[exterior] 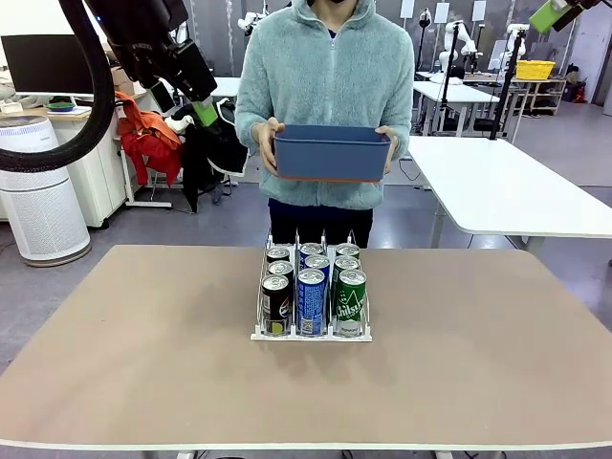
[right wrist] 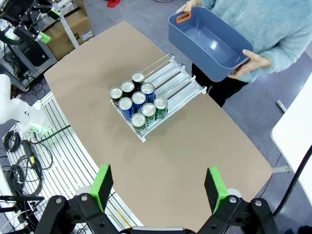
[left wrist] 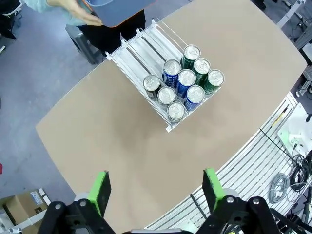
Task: Fill the beverage cans into the dispenser.
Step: Place the picked Ionic drink in the line of the Automatic Can Dispenser with the same cans.
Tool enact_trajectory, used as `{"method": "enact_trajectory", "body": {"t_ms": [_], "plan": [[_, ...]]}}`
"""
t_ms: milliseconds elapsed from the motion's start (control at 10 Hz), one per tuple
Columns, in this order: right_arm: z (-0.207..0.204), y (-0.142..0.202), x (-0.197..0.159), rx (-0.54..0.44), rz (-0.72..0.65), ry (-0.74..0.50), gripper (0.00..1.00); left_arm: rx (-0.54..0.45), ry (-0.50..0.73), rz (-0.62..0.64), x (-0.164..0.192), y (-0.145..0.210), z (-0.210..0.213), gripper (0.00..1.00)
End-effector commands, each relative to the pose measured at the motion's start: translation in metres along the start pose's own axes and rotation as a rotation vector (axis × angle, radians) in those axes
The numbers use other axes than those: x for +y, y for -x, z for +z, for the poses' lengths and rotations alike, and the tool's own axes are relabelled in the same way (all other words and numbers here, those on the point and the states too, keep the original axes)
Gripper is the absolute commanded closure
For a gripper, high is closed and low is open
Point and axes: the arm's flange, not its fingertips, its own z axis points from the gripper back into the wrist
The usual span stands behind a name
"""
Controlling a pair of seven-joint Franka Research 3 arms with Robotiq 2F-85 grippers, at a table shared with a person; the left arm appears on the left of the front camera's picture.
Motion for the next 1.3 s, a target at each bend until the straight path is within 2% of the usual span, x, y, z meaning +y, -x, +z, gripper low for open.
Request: {"method": "enact_trajectory", "body": {"t_ms": [0, 400, 1200], "plan": [[-0.002, 0.003, 0.002, 0.001, 0.006, -0.01, 0.0, -0.059, -0.029, -0.009, 0.008, -0.003, 0.017, 0.0], [-0.002, 0.003, 0.002, 0.001, 0.006, -0.01, 0.0, -0.102, -0.081, -0.065, 0.019, -0.014, 0.059, 0.0], [-0.002, 0.003, 0.002, 0.001, 0.006, -0.01, 0.0, -0.14, -0.142, -0.084, 0.002, -0.021, 0.109, 0.0]]}}
